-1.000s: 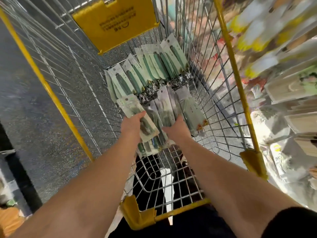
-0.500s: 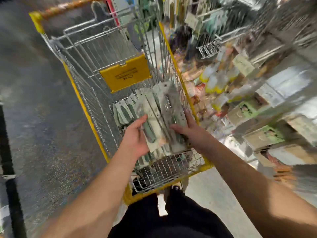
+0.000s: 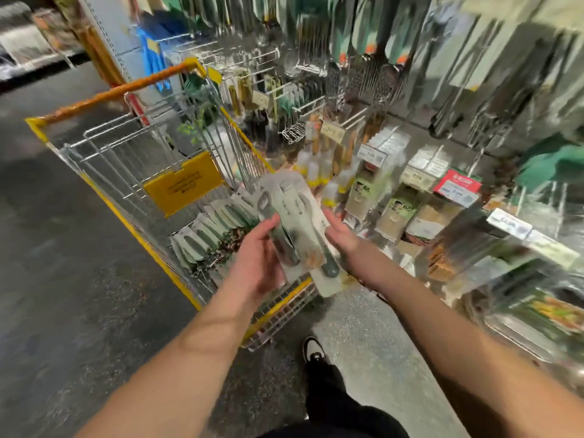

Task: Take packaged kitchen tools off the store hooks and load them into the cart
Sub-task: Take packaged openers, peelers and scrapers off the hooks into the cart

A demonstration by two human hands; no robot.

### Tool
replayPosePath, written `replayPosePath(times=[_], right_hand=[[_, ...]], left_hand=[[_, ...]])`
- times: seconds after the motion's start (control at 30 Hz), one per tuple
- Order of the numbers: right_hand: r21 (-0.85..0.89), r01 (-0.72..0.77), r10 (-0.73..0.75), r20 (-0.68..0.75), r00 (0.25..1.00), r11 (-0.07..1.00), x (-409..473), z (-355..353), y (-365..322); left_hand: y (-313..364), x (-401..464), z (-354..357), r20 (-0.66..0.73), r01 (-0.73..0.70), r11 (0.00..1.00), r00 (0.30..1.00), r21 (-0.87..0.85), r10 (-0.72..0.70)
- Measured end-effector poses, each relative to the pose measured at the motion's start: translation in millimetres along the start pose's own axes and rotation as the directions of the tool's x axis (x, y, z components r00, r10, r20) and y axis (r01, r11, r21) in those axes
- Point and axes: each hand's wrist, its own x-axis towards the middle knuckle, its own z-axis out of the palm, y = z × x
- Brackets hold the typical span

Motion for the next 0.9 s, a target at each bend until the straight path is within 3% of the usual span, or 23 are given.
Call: replayPosePath(times=[0.13,0.2,0.3,0.43,0.9], right_hand=[[-0.040,-0.077,0.072,-0.095,0.993,0.996,-65.3,-2.0,2.6],[0.020,-0.109,0.110,-0.187,0.976,0.994,-97.6,-9.0,4.3],[0.053,-0.071,0.084,-0.318,0.944,0.996,-147.8,-23.3,7.1],[0.097,-0.060,0.099,-0.477,0.873,0.993,-221.6,-52.4,8.8],[0.017,-0.317,0.233,-0.717,0.658,0.948,-503.0,-189.3,89.9]], left_hand=[[-33.4,-14.9,8.0,0.066,0.045,0.999,0.997,0.026,-0.047],[-49.5,-24.1,28.9,0.115,0.099,0.992,0.988,0.075,-0.108],[-74.8,-40.0,73.5,0.194,0.216,0.973,0.954,0.079,-0.227],[-116.1,-65.0,139.9,0.302,0.216,0.970,0.922,0.115,-0.241],[-329.8,-181.1,366.2,0.402,0.263,0.870,0.805,0.417,-0.436]])
